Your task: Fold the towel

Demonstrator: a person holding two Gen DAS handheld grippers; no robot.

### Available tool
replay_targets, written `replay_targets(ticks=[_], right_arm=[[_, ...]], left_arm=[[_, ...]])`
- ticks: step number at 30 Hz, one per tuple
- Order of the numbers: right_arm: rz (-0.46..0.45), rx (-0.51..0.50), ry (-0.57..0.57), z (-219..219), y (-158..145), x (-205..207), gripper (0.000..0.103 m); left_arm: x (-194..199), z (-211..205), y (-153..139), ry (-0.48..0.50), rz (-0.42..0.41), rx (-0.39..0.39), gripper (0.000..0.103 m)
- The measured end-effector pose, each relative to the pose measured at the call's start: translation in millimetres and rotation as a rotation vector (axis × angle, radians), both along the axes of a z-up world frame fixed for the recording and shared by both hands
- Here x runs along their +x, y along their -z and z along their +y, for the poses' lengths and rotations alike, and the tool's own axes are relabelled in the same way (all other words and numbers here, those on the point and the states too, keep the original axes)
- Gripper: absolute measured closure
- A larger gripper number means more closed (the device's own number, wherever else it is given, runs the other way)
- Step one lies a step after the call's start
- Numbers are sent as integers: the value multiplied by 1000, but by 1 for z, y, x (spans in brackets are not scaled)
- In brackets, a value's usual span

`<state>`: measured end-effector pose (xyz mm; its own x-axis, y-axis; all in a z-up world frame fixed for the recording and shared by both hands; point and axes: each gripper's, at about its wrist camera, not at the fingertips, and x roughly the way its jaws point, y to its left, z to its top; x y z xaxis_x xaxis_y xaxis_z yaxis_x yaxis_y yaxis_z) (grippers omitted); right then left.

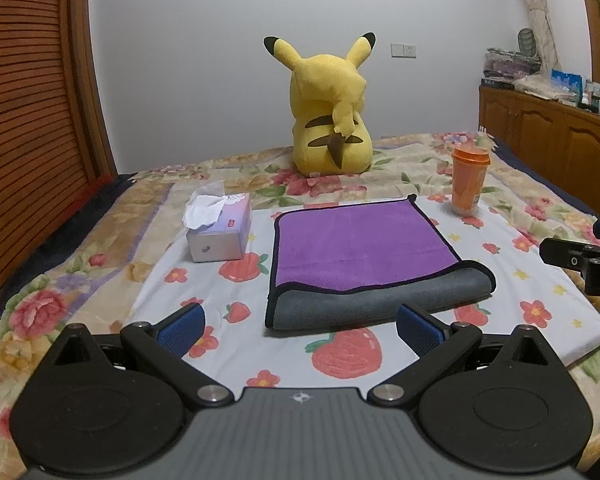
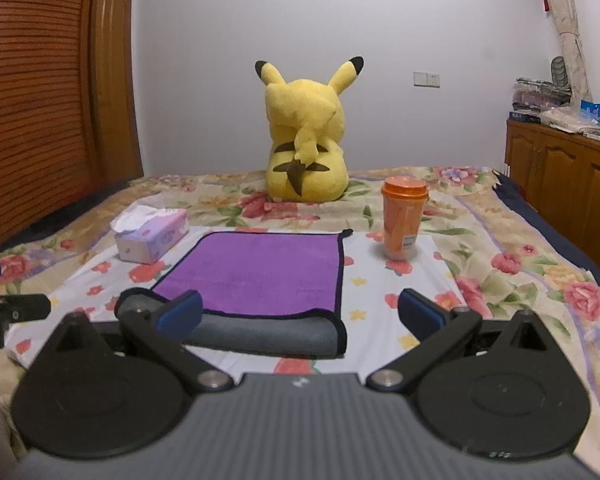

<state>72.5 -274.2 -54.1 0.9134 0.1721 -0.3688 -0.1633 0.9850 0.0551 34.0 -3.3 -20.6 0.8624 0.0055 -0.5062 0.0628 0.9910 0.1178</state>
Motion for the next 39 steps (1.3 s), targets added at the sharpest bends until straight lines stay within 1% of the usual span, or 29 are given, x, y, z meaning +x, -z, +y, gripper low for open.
replay_targets(ticks=[2,6,9,17,20,28,39], right_arm=[[8,3,-3,-1,1,2,0],[16,0,-13,1,3,5,0],[22,-1,-18,2,4,9,0],[36,-11,-34,5,7,21,0],[47,-3,-42,5,9,28,0],[74,-7,-66,9,15,44,0],[93,-16,-85,11,21,73,0]], left_arm=[[2,0,0,0,6,7,0],[6,1,-3,9,18,-4,0],[8,0,-4,16,12,1,0],[28,2,-7,26,32,-13,0],[35,4,-6,32,42,-19,0],[54,6,-5,32,45,-3,0],[81,19,3,24,69,-9,0]])
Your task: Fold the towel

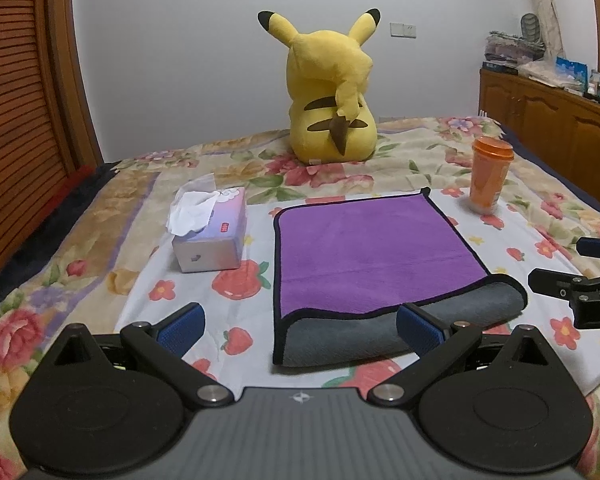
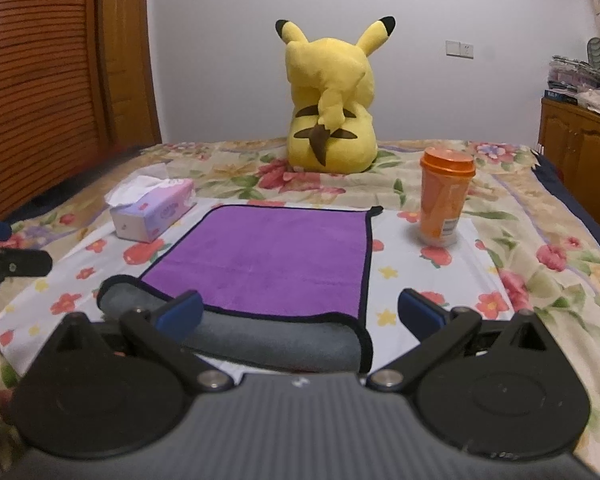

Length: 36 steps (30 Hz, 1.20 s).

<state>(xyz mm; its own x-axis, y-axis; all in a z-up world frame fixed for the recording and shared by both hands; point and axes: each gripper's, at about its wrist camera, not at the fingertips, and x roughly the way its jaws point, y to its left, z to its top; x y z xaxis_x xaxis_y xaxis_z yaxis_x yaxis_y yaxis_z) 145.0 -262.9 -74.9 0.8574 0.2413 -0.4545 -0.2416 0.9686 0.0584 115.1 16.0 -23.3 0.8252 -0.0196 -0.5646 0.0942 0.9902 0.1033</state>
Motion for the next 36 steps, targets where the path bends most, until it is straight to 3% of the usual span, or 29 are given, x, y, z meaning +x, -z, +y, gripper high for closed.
replay_targets(ticks=[24,29,36], right_arm=[[78,7,2,-7,26,59,0],[110,-2,-10,-10,32,67,13],[160,0,-30,-11,40,76,13]], left_arm=[[62,8,32,35,97,1,3],[74,11,40,37,131,-19,8],[88,17,54,38,185,-47,18]])
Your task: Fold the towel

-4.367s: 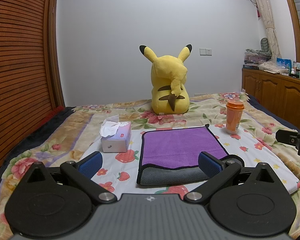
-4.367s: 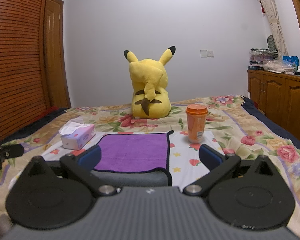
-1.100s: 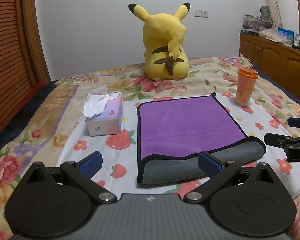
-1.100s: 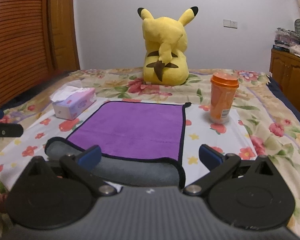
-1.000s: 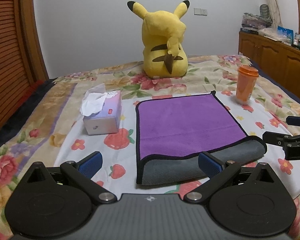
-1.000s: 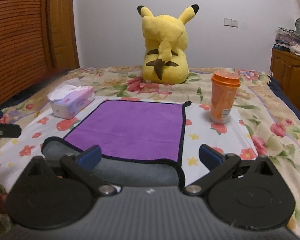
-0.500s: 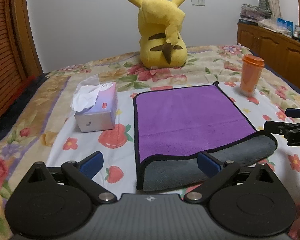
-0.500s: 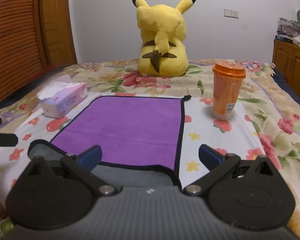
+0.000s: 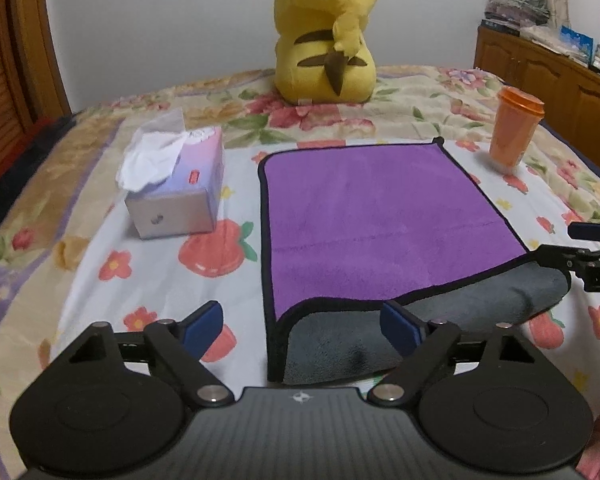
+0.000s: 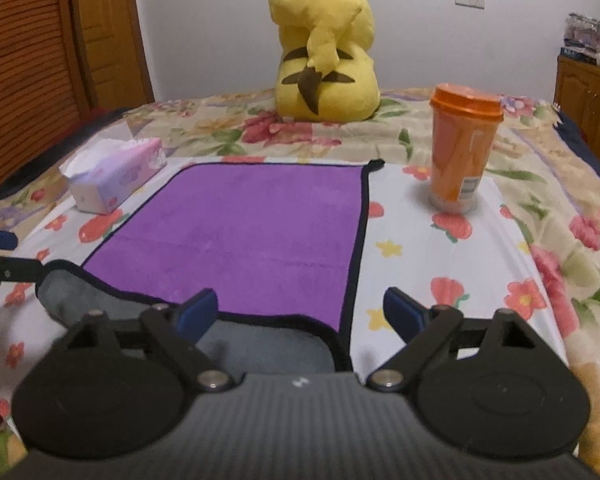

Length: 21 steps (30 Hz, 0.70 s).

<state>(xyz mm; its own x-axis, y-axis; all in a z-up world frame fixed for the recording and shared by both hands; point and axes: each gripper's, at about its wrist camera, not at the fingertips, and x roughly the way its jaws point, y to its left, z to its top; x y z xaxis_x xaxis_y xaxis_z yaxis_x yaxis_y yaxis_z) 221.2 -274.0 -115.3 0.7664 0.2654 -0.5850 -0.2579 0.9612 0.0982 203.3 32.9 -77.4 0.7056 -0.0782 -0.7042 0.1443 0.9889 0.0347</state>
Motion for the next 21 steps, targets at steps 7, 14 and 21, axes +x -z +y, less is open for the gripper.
replay_targets(ticks=[7,14,21], right_arm=[[56,3,-17,-1,11,8,14],[100,21,-33,-3,14,11,15],[140,49,-33,-9,18,15,19]], left_arm=[[10,3,19,3,57,-18,35],[16,11,29,2,116,-83,48],[14,13,26,-6,99,-110,62]])
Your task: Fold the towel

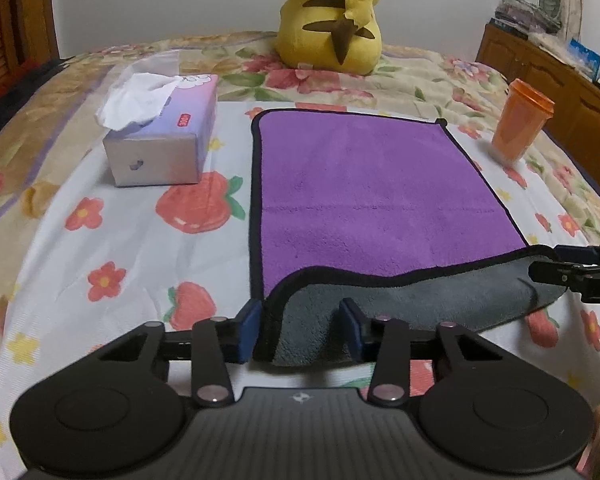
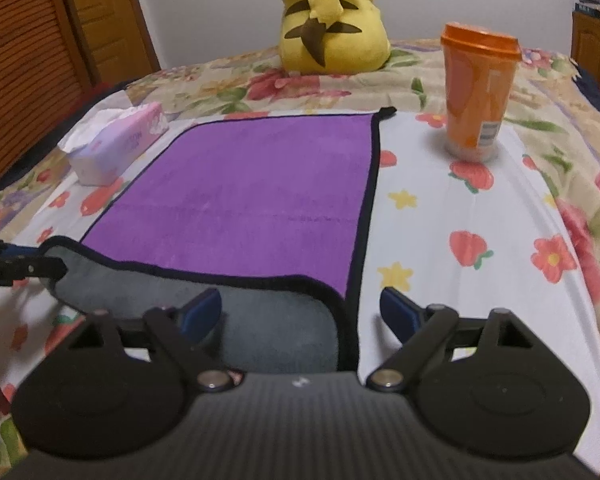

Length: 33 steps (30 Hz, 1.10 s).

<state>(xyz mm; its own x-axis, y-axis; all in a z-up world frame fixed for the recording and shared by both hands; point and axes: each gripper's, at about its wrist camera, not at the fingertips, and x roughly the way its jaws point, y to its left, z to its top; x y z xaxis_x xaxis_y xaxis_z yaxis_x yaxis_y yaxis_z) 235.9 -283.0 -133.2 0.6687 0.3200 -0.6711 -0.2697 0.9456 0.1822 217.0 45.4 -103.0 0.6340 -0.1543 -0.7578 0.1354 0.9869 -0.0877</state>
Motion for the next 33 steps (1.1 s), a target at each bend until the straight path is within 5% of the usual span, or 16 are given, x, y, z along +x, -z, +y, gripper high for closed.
replay_targets(ticks=[6,13,27,29,33], right_arm=[[40,34,-5,-6,1,3,27],[49,40,-14,-11,-2,4,51],[96,32,-33,-17,1,7,82],[93,36,-43,-18,0,7,93],[85,43,-59,-19,-2,6,96]], left_arm=[[-1,0,1,9,-2,-6,69],[-2,-2,6,18,-5,24,78],[-2,-2,10,24,-2,41,78],[-2,-2,11,26,-2,44,78],[-2,-3,10,26,-4,42,80]])
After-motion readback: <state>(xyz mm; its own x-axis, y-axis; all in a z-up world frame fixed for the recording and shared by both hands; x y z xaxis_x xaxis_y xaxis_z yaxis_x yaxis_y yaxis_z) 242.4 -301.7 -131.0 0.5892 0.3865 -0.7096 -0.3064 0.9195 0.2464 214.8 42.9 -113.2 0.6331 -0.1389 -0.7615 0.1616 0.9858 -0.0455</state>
